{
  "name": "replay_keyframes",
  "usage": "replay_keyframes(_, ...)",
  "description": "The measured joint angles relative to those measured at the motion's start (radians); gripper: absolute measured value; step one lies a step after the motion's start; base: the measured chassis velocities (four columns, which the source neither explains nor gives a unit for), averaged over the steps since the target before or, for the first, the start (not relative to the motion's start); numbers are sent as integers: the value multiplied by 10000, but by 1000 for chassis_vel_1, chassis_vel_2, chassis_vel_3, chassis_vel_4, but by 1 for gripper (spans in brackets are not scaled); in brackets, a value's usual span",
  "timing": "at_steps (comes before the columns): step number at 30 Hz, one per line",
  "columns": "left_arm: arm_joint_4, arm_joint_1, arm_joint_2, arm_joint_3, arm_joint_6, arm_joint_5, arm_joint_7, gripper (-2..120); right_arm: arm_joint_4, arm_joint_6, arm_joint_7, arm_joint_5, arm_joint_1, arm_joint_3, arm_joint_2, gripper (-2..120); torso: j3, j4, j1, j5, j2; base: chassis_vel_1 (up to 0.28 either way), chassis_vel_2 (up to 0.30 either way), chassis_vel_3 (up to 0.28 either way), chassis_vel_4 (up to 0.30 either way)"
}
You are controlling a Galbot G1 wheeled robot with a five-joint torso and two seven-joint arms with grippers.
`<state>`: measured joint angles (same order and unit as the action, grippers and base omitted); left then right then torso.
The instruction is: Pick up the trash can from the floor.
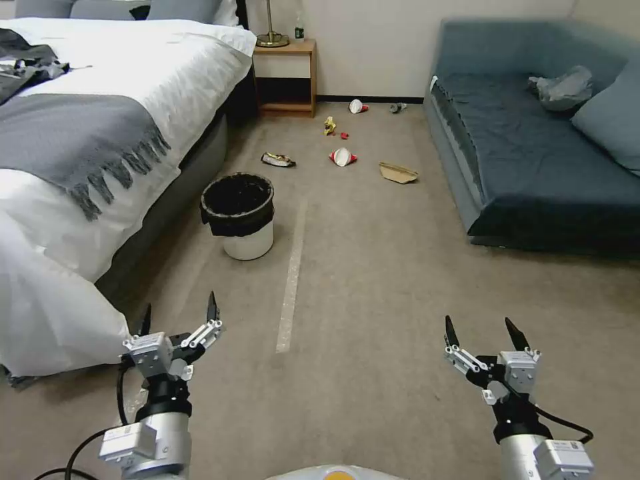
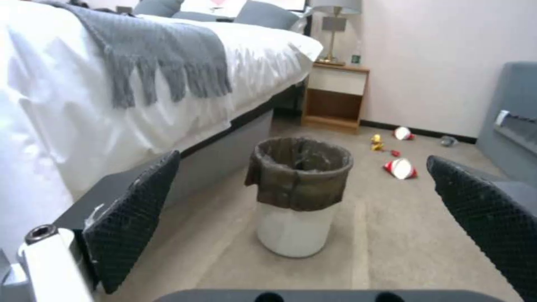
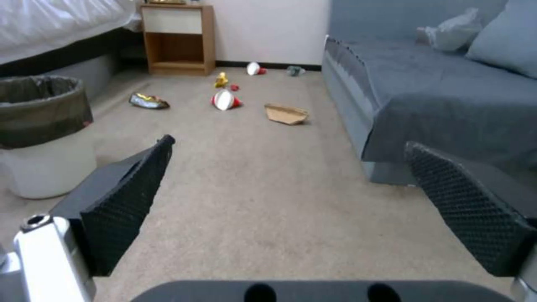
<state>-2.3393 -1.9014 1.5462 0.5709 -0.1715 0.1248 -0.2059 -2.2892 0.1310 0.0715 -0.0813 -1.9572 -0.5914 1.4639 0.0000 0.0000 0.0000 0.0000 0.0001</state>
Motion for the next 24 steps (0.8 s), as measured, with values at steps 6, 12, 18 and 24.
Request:
replay_keyframes(6,1,43,-25,-18,-71,6,-114,100,-71,-171,113,-36,-49,-44,-59,100,0,0,0,0,-1,0,0,0,0)
replay_keyframes(12,57,75,-49,-104,-18,48,-204,100,-187,-179,112,-43,-112,-61,-45,100,0,0,0,0,-1,0,0,0,0)
replay_keyframes(18,101,176,-59,-141,48,70,-208,100,-222,-145,100,-58,-69,-64,-16,100,0,0,0,0,0,0,0,0,0)
replay_keyframes(24,200,224,0,-225,31,72,-120,100,-158,-123,90,-70,-38,-65,5,100,0,0,1,0,0,0,0,0,0)
